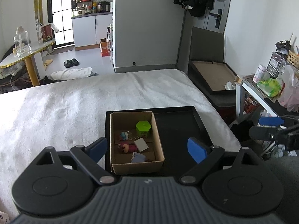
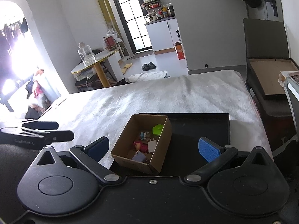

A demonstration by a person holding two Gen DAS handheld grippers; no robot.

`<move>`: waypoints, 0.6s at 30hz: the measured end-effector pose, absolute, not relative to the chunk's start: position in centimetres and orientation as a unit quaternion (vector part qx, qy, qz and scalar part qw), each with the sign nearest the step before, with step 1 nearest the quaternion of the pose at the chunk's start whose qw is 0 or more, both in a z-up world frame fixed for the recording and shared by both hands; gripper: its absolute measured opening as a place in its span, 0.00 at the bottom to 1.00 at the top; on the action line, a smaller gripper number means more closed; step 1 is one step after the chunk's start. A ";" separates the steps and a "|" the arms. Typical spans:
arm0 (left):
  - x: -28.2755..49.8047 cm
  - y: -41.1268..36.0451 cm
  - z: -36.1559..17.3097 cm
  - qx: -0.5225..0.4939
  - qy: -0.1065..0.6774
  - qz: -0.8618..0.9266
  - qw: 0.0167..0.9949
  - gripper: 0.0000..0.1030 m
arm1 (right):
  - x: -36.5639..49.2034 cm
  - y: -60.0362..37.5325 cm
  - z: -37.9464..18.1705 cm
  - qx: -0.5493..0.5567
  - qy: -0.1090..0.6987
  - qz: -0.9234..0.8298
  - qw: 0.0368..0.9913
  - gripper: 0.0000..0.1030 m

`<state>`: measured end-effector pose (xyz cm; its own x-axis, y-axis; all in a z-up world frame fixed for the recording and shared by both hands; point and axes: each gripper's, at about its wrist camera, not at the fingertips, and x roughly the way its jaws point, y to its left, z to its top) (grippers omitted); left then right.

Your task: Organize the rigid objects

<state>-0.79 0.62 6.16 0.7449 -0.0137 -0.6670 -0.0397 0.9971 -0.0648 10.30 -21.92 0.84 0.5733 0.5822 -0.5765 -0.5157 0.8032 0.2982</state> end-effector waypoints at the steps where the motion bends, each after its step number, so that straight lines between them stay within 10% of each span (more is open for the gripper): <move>1: -0.9 0.6 6.2 -0.040 0.357 0.008 0.933 0.90 | 10.2 -21.9 0.9 0.047 0.343 0.310 0.885 1.00; 18: -1.8 -0.2 6.7 -0.054 0.350 0.003 0.935 0.90 | 8.4 -21.9 1.2 0.050 0.349 0.309 0.883 1.00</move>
<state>-1.82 -0.16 6.72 0.7550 -0.0323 -0.6550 -0.0429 0.9942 -0.0985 8.36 -21.86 1.21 0.5655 0.5806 -0.5857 -0.5105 0.8042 0.3044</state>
